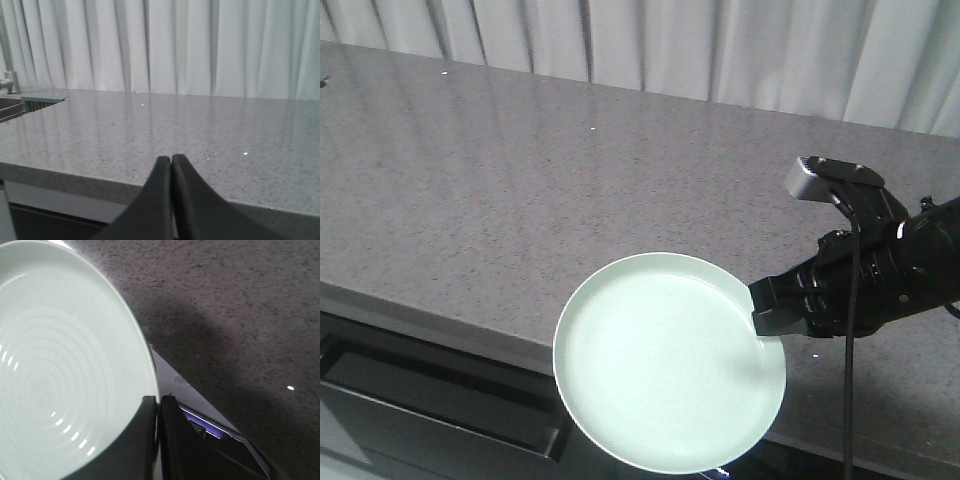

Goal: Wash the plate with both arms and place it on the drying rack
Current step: 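Hold the plate in the right gripper while the base turns away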

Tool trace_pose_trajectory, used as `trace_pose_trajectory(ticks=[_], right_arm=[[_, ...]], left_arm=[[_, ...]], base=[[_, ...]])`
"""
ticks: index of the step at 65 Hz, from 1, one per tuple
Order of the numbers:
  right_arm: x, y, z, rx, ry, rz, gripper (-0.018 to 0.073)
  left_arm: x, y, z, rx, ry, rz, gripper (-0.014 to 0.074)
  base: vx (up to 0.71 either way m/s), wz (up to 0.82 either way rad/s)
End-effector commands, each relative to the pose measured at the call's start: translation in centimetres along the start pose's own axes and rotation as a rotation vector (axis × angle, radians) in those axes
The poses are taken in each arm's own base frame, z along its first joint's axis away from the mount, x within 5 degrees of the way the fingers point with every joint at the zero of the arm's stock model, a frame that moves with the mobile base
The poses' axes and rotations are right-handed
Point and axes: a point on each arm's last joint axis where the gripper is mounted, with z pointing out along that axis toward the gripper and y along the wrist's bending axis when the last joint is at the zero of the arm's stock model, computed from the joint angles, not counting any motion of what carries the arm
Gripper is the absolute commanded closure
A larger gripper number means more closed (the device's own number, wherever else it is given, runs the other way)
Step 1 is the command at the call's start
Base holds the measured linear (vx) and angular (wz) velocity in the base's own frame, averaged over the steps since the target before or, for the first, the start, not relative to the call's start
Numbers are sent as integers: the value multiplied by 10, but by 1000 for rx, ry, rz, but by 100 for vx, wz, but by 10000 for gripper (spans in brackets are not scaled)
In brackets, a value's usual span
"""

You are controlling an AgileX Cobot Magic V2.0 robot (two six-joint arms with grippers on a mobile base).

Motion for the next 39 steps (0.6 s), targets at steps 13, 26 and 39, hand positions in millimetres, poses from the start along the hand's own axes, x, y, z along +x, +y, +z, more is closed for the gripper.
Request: trace_pose_trajectory(ticks=[13, 26, 39], right_arm=[[-6, 9, -14, -28, -81, -14, 561], [-6, 9, -14, -28, -81, -15, 561], [-6, 9, -14, -28, -81, -15, 561]], left_arm=[[-17, -1, -3, 15, -113, -9, 603], [-17, -1, -3, 15, -113, -9, 603], [-17, -1, -3, 15, -113, -9, 603]], base=[[-7, 47], [-8, 48], [-8, 45]])
